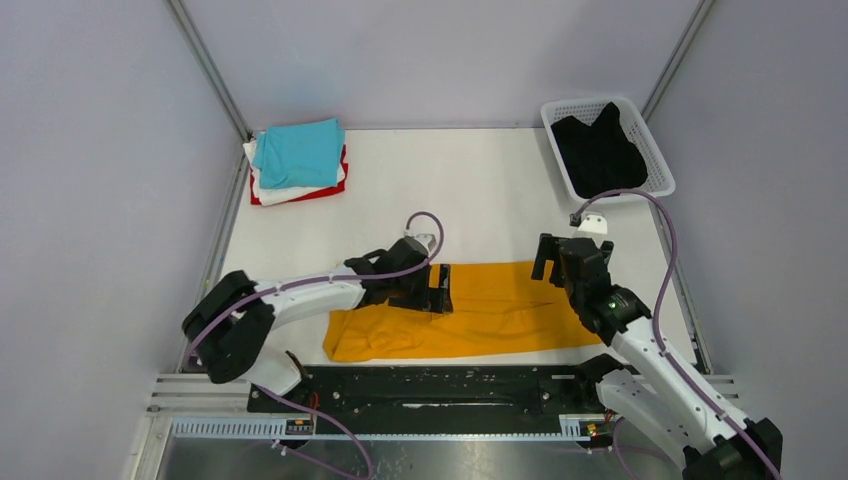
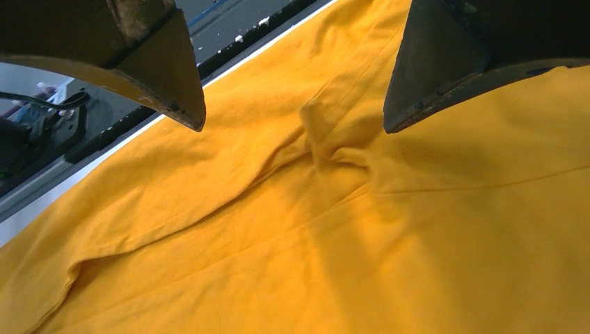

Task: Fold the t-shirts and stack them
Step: Fold the other side of the tshirt into a rectangle, then rotate the tshirt 90 degrees

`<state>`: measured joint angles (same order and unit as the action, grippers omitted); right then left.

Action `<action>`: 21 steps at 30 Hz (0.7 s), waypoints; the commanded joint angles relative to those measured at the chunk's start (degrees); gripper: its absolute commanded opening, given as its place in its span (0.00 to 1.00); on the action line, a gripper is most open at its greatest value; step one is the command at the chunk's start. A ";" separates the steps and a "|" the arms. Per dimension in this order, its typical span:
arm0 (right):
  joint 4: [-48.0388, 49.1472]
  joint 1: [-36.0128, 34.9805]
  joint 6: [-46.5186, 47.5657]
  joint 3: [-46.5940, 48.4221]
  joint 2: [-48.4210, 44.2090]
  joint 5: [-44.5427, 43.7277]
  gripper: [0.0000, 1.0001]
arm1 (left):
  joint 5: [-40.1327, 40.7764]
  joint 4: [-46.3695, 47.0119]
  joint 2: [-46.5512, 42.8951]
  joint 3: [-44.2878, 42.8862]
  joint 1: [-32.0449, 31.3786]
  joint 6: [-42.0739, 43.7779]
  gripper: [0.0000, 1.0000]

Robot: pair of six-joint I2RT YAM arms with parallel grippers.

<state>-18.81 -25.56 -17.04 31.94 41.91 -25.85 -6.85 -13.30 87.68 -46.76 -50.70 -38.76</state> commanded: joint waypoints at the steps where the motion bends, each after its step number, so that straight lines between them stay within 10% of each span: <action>1: -0.37 -0.28 -5.31 2.72 5.41 1.05 0.99 | 4.07 -0.83 -10.72 3.83 5.16 -5.01 0.99; 12: 1.10 -0.28 -14.90 6.15 28.91 6.83 0.98 | -8.48 17.50 0.85 9.81 23.95 -13.86 0.99; 21: 9.49 -0.71 -16.39 2.52 35.11 33.36 0.98 | -10.33 13.76 31.88 -28.53 30.44 -15.60 0.99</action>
<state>-15.44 -25.58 -30.09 36.10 76.40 -7.07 -17.65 2.48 106.59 -59.68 -22.09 -53.95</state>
